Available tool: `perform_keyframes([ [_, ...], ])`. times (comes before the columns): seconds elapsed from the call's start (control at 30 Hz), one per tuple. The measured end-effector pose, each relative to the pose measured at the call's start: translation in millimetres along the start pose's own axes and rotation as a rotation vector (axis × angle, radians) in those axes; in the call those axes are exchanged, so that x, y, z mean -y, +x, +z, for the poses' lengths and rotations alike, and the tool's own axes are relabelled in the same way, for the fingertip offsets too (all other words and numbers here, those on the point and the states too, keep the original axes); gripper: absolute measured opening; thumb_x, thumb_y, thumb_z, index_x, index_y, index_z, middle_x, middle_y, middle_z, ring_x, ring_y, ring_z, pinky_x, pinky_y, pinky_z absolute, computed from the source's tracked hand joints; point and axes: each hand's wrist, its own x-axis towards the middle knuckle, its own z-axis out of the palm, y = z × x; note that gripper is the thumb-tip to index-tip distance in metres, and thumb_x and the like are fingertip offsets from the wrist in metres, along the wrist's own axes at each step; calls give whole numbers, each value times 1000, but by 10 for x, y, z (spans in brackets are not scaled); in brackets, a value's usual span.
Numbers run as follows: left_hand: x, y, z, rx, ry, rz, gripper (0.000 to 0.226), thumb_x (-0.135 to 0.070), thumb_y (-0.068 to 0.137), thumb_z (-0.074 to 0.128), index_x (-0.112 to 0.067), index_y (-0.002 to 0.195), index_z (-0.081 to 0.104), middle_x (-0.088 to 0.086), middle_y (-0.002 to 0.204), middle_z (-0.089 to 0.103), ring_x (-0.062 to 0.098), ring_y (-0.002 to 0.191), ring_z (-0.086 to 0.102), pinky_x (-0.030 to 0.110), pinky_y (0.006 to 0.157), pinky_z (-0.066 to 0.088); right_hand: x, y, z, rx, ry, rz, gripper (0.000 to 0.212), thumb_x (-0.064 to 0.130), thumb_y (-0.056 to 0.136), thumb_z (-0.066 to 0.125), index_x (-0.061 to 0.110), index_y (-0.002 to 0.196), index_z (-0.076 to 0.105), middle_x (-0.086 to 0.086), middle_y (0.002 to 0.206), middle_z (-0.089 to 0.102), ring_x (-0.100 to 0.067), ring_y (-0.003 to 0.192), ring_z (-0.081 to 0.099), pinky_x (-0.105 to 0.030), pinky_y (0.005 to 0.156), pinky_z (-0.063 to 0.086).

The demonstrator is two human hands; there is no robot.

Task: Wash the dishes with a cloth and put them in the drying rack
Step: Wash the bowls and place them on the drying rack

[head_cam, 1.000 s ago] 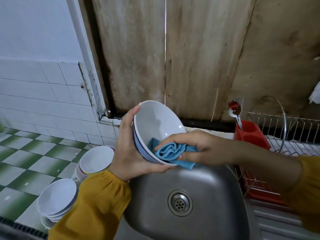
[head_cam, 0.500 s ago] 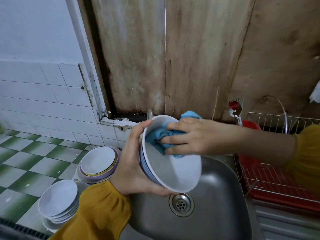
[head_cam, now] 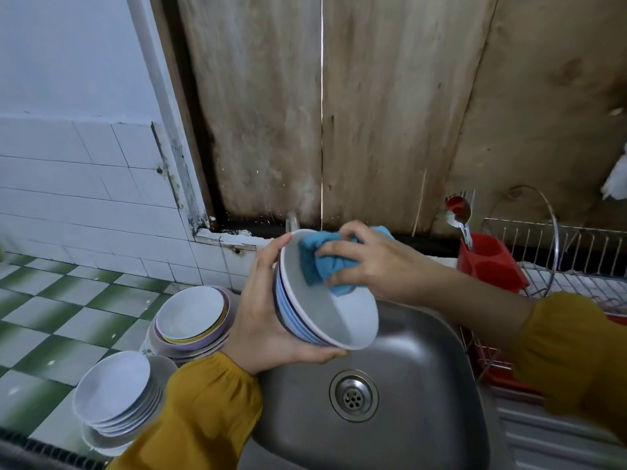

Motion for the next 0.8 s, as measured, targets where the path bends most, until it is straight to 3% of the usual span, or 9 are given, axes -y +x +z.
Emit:
perform_keyframes([
  [0.13, -64, -17, 97, 37, -92, -40, 127, -60, 52, 87, -19, 151, 19, 3, 151, 35, 26, 140, 37, 48, 113, 35, 165, 131, 10, -343, 15, -138, 22, 7, 99, 51, 13, 102, 72, -10, 122, 44, -33, 103, 43, -37, 85, 42],
  [0.23, -96, -2, 70, 39, -93, -23, 127, -58, 54, 87, -13, 152, 19, 4, 153, 33, 27, 142, 35, 48, 113, 33, 242, 171, 43, -425, 86, -59, 18, 2, 93, 59, 12, 103, 71, -8, 116, 43, -31, 103, 43, -37, 84, 45],
  [0.33, -75, 29, 38, 36, -69, -35, 129, -54, 53, 88, -5, 150, 19, 6, 154, 34, 25, 142, 36, 49, 113, 34, 344, 266, 32, -430, 303, 140, 28, -13, 77, 62, 6, 94, 73, -10, 110, 45, -30, 101, 46, -36, 88, 44],
  [0.4, -21, 24, 9, 34, -94, -75, 132, -50, 50, 90, -5, 151, 18, 9, 153, 36, 27, 140, 38, 54, 112, 35, 483, 310, -41, -373, 674, 212, 30, -16, 72, 64, 5, 94, 68, -8, 106, 51, -25, 100, 52, -34, 88, 46],
  [0.5, 33, 5, -74, 26, -141, -114, 135, -54, 49, 91, -12, 153, 16, 13, 147, 41, 32, 135, 44, 57, 107, 40, 584, 278, -155, -218, 1097, 243, 35, -8, 77, 65, 20, 98, 59, 5, 101, 57, -16, 96, 59, -37, 87, 50],
  [0.57, 37, 14, -64, 44, -125, -104, 134, -53, 50, 91, -9, 153, 16, 15, 145, 42, 33, 134, 45, 57, 107, 40, 566, 299, -171, -252, 1140, 343, 36, -6, 78, 66, 22, 98, 59, 6, 100, 61, -16, 96, 61, -39, 89, 52],
  [0.67, 51, 38, -1, 27, -118, -124, 132, -47, 49, 92, -4, 151, 19, 17, 143, 44, 33, 134, 45, 58, 108, 38, 652, 385, -167, -469, 1179, 562, 33, -5, 80, 69, 20, 99, 62, 6, 97, 65, -14, 96, 64, -35, 89, 53],
  [0.8, 129, 11, -109, -4, -94, -144, 136, -50, 45, 93, -20, 155, 18, 11, 145, 43, 32, 135, 44, 57, 108, 39, 790, 343, -166, -348, 1228, 558, 34, -4, 86, 66, 19, 111, 60, 3, 102, 67, -15, 99, 66, -27, 88, 53],
])
